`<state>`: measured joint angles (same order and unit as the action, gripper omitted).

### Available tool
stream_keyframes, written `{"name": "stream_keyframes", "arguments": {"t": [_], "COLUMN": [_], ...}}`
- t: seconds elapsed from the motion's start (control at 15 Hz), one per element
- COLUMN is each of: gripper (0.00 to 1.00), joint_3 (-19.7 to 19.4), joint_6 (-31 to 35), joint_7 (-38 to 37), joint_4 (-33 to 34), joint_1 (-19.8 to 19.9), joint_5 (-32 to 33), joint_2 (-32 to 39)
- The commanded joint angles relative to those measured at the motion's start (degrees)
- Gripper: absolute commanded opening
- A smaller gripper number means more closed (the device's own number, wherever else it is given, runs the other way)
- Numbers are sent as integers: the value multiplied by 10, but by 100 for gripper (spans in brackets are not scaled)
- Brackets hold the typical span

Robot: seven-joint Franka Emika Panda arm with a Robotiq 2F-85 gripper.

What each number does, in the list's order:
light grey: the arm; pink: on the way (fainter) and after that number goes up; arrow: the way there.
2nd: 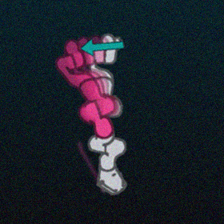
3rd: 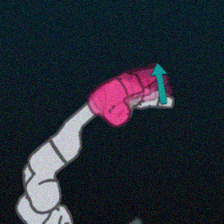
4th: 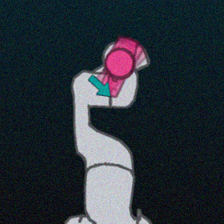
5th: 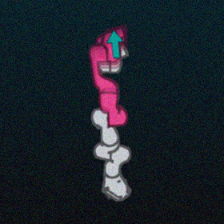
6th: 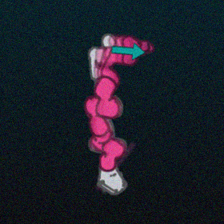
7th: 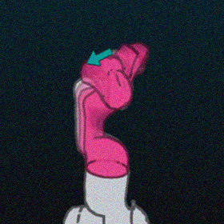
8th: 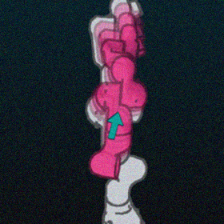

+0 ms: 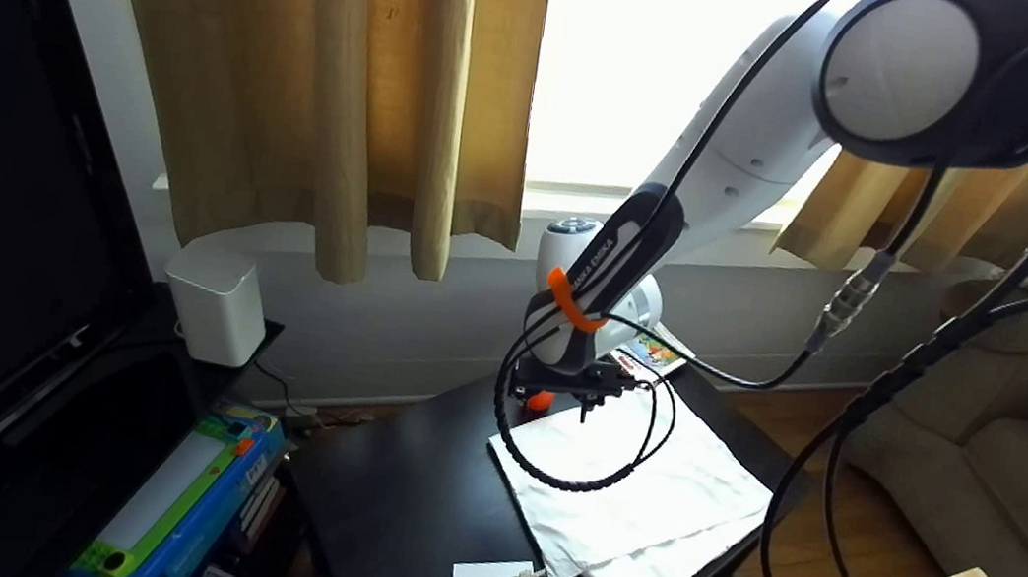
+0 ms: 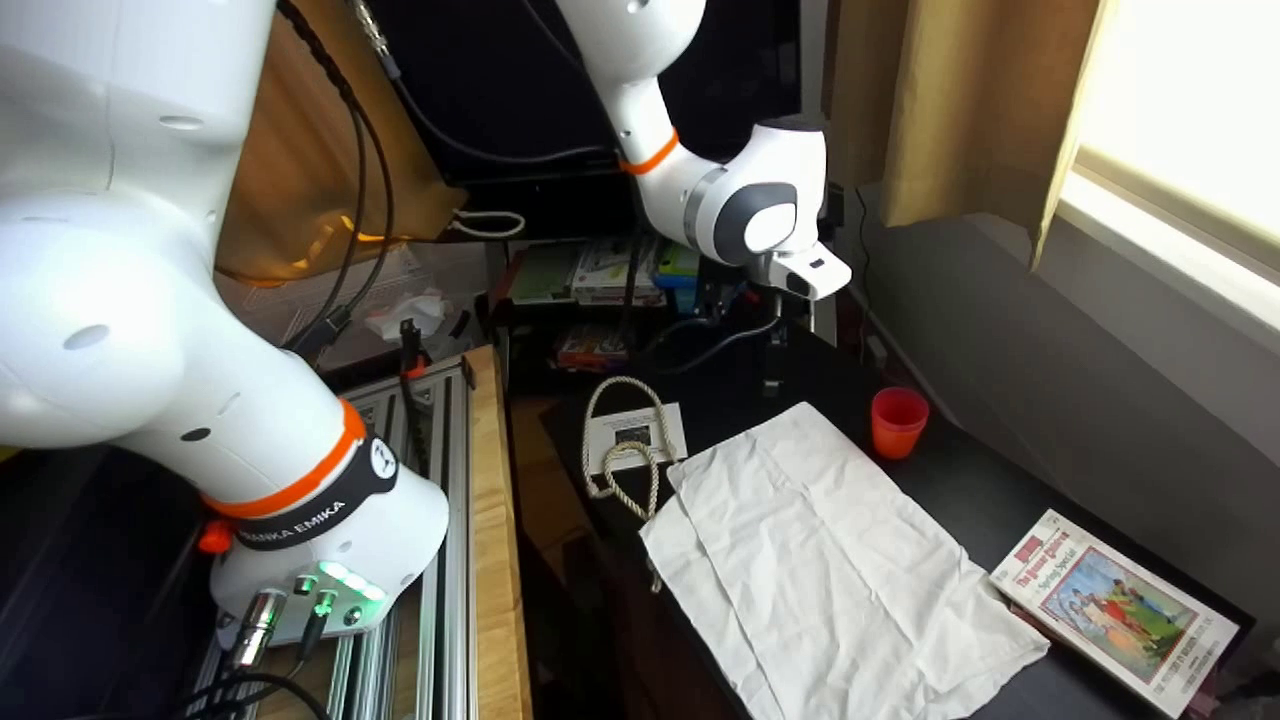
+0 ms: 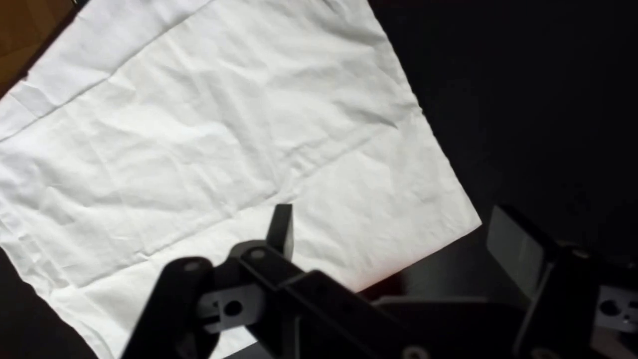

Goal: Fold the towel on the table

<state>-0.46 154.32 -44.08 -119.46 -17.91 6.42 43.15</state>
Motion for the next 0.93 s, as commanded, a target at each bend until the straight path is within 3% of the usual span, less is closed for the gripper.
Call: {"name": "stream_keyframes", "arguments": {"t": [0.0,0.07,0.53,0.87], "gripper": [100,100,100,100], "joint_3": [-22,-22,-38,-43], "joint_6": [51,31,38,96], "joint_7": [-8,10,-2,4], "joint_4": [72,31,98,145], "joint_1": [-33,-30,-45,-52], "joint_5": [-25,-27,-48,-65], "joint_2": [93,44,124,187]}}
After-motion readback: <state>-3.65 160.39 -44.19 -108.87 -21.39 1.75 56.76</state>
